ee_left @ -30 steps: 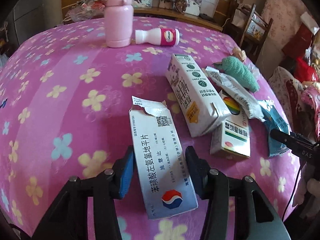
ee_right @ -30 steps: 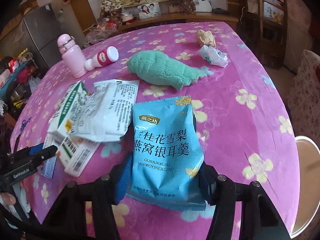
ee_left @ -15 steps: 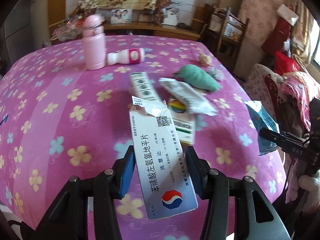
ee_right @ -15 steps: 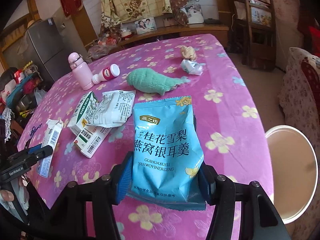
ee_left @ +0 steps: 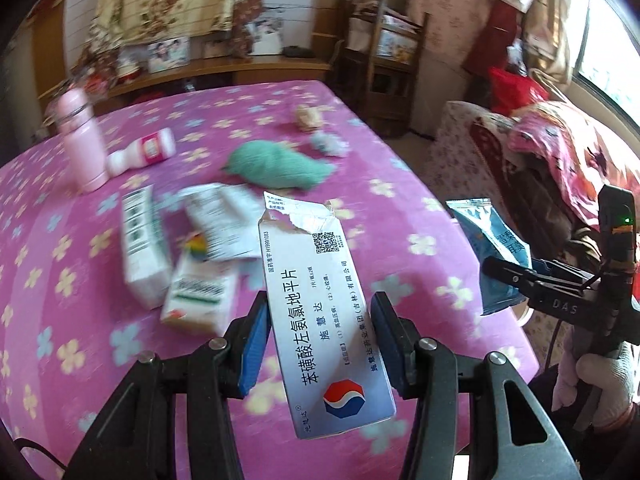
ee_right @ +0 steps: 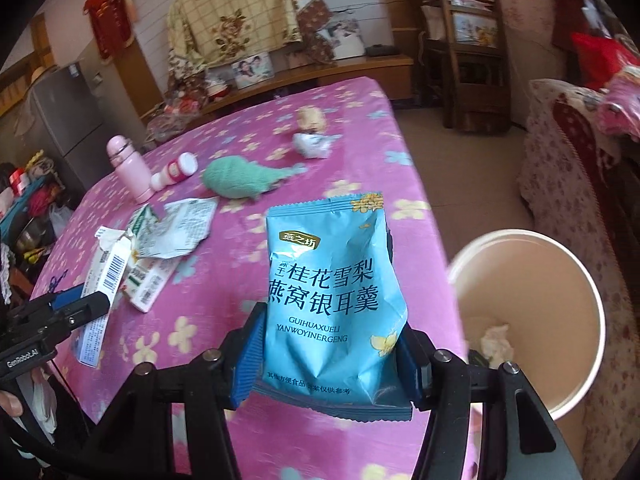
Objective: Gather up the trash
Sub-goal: 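Carry both items over the bucket and open both tools to drop them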
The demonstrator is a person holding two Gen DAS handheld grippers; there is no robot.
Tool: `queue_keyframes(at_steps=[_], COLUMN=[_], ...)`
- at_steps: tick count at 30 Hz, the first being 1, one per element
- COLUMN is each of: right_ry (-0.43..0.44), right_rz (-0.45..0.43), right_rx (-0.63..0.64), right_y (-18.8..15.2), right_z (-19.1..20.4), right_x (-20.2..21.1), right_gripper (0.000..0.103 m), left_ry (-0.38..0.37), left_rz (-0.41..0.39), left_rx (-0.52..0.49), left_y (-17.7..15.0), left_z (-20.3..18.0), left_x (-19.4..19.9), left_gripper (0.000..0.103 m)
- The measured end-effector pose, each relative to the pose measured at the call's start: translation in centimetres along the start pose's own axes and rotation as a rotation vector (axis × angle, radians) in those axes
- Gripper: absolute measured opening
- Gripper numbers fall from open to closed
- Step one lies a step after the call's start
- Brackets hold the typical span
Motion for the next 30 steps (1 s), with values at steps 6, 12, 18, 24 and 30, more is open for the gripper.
queue_keyframes(at_steps=[6,12,18,24,30], right_ry=[-0.064,-0.132,-0.2,-0.272,-0.305], right_rz=[-0.008,-0.002,0.02,0.013,0.01], right_rx=[-0.071,-0.142,-0.195,-0.222,-0.231], right_y=[-0.4,-0.9,-1.6,-2.1,-2.4], right_z=[-5.3,-10.7,-14.9,-17.8,-19.2], right_x=[1.3,1.9,1.8,1.8,1.5], right_gripper=[0.061,0.062,0.062,0.062,0.062], left_ry=[-0.056,-0.124,-0.179,-0.215,-0.233], left_rz=[0.01,0.039,0.065,0.091,0.105], left_rx=[-0.063,-0.099,-0.131,-0.139,-0.149], left_y=[1.6,3.1,3.7,4.0,4.5], left_z=[-5.1,-10.1,-14.5,-17.5,-19.5], left_x=[-2.3,-5.1,-7.4,-10.0,-11.8], left_gripper=[0.052,0.052,0.052,0.052,0.052])
Point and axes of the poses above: each gripper's, at about its wrist camera, not at the fingertips, and x roughly against the way its jaws point, z to its left, y to its top, the point moved 8 cm from there along -x, roughly the way its jaws point, and after that the axes turned 1 degree about x, right-handed, at the moved point
